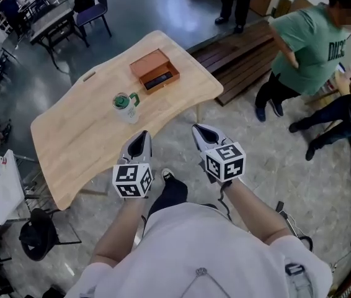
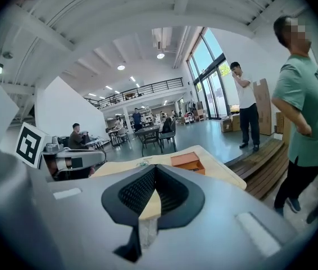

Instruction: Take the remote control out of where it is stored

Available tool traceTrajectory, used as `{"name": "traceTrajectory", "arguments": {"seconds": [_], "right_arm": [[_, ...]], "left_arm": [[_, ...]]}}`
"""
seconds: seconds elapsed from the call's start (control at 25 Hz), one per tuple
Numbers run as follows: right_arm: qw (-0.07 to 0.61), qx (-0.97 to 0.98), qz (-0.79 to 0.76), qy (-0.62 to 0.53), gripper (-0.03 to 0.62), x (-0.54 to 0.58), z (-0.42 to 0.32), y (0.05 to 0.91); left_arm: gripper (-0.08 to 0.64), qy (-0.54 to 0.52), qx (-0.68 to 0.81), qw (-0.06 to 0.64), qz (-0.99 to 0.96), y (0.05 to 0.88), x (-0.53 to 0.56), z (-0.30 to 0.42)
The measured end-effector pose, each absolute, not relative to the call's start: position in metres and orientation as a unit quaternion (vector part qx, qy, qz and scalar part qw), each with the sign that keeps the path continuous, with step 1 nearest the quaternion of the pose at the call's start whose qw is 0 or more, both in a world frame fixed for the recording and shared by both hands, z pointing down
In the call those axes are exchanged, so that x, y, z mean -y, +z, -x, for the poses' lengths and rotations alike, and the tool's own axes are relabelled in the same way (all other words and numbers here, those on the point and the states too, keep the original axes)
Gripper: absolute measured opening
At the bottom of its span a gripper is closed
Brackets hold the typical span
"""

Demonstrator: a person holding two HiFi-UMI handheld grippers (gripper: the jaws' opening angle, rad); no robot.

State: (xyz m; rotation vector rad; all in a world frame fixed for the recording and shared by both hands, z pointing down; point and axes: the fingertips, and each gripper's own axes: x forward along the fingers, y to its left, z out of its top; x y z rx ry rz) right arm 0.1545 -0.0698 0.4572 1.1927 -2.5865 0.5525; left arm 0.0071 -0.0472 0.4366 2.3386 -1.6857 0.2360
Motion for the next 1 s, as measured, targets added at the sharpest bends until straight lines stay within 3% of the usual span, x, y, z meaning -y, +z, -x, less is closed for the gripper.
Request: {"name": "traceTrajectory", "arguments": {"seconds": [0.4,1.0], "right_arm": [[0.123,0.887,-0.407,0.178,0.028,0.207,-0.081,0.438],[0.143,0.903,-0.358,0.187,0.028,0.350,-0.048,0.450]], "left_arm": [[0.000,0.074,0.572,0.124,-0.808,0.424,0.186,0.056],[0.000,0.074,0.611,0.145,-0.774,0.431,0.314,0.084]]}}
